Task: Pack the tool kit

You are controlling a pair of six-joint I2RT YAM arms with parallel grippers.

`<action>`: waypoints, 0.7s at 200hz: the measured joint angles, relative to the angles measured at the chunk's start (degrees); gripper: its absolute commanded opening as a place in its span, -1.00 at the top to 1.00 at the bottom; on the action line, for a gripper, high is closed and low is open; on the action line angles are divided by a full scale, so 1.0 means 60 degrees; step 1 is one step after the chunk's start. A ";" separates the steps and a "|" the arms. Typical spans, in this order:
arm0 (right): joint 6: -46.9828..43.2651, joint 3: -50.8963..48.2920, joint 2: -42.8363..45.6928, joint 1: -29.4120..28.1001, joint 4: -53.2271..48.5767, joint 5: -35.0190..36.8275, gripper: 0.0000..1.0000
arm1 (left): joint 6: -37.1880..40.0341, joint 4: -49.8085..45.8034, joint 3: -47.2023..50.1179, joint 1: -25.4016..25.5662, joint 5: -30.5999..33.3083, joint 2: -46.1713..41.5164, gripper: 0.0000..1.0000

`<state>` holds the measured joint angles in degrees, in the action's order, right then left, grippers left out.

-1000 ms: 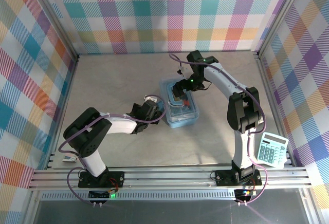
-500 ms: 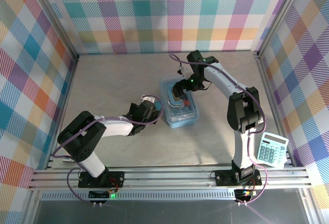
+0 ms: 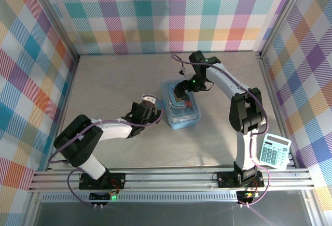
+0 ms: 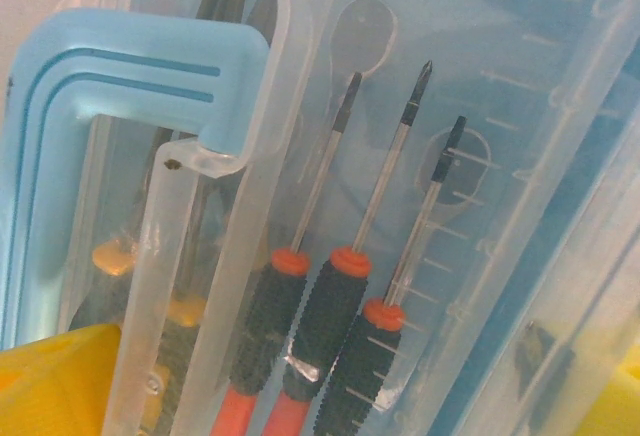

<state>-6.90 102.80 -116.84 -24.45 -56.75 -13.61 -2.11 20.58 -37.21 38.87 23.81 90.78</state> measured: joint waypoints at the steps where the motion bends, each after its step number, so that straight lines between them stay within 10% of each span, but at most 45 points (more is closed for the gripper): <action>1: 0.0000 0.0000 0.0000 0.0000 0.0000 0.0000 -0.98 | 0.0000 0.0022 0.0000 0.0000 -0.0015 -0.0007 -0.99; 140: 0.0004 -0.0273 0.0127 0.0022 0.0237 -0.0098 -0.98 | -0.0044 0.0634 0.0000 -0.0331 -0.0393 -0.0036 -0.99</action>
<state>-6.87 101.16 -116.07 -24.32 -55.33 -14.20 -2.37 24.38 -37.21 36.88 21.45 90.56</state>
